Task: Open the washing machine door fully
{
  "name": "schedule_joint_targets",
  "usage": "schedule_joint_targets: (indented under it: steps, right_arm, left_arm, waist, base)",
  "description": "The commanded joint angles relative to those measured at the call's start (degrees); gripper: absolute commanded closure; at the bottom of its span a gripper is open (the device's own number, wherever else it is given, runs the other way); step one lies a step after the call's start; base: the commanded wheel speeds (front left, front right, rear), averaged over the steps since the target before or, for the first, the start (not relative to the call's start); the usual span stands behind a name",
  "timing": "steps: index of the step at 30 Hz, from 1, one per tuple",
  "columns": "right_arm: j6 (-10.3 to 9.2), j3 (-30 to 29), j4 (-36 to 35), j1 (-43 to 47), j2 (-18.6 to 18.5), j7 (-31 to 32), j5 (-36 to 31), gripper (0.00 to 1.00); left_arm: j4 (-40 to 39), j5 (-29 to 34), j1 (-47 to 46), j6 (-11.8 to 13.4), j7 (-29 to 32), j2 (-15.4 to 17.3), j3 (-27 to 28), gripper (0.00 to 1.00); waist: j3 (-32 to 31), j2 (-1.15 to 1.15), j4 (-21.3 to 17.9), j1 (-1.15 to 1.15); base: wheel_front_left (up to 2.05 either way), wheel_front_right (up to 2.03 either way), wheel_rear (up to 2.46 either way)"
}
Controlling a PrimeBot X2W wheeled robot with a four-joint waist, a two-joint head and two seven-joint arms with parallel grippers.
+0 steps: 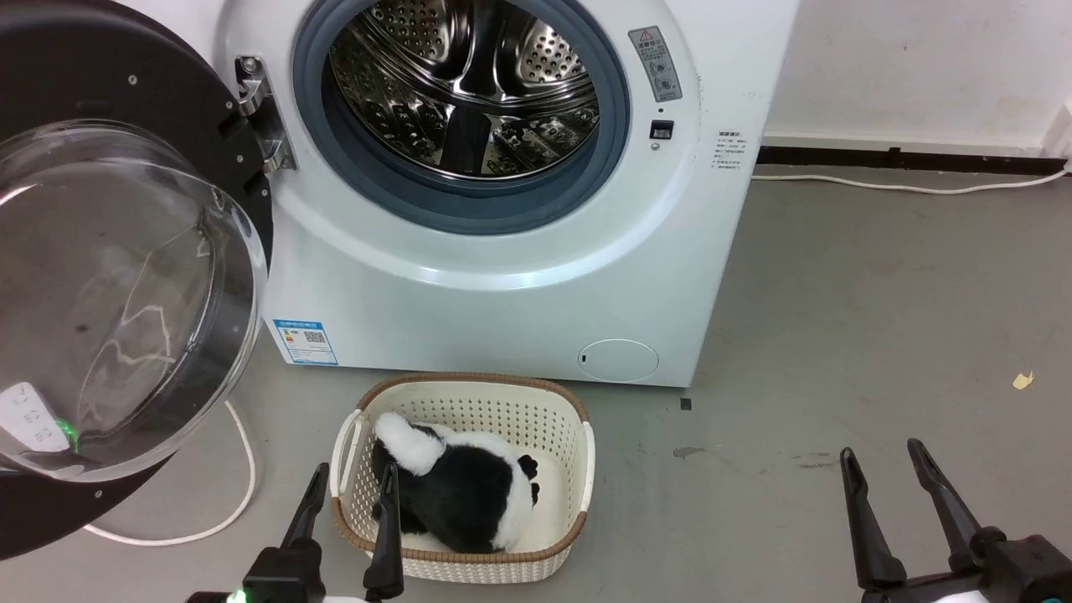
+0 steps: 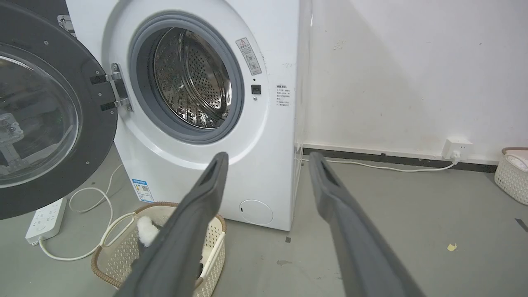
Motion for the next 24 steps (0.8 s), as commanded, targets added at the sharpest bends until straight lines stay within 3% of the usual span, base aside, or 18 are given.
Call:
schedule_joint_targets:
  steps: [1,3,4,24]
  right_arm:
    - [0.05,0.06,0.16,0.02,0.25,-0.25,0.52,0.0]
    - [0.05,0.21,0.35,0.01,0.25,-0.25,0.63,0.0]
    - [-0.01,0.14,0.19,-0.01,-0.01,0.03,0.29,1.0]
    - [0.0,0.6,0.22,-1.01,0.03,2.27,-0.49,1.0]
  left_arm:
    - [-0.26,0.01,-0.77,-0.08,-0.31,-0.19,0.26,0.0]
    - [-0.5,-0.19,-0.85,-0.43,-0.31,-0.22,0.34,0.0]
    - [-0.36,-0.26,-0.12,-0.43,0.03,-0.01,-0.05,1.0]
    - [-1.0,1.13,-0.76,-1.41,2.26,-0.5,1.4,1.0]
  waist:
    - [-0.01,0.0,0.01,0.0]
    - [0.01,0.0,0.01,0.0]
    - [0.01,0.0,0.01,0.0]
    - [0.04,0.0,-0.26,0.0]
  base:
    - [0.0,0.0,0.0]
    - [0.0,0.0,0.0]
    - [0.0,0.0,0.0]
    - [0.0,0.0,0.0]
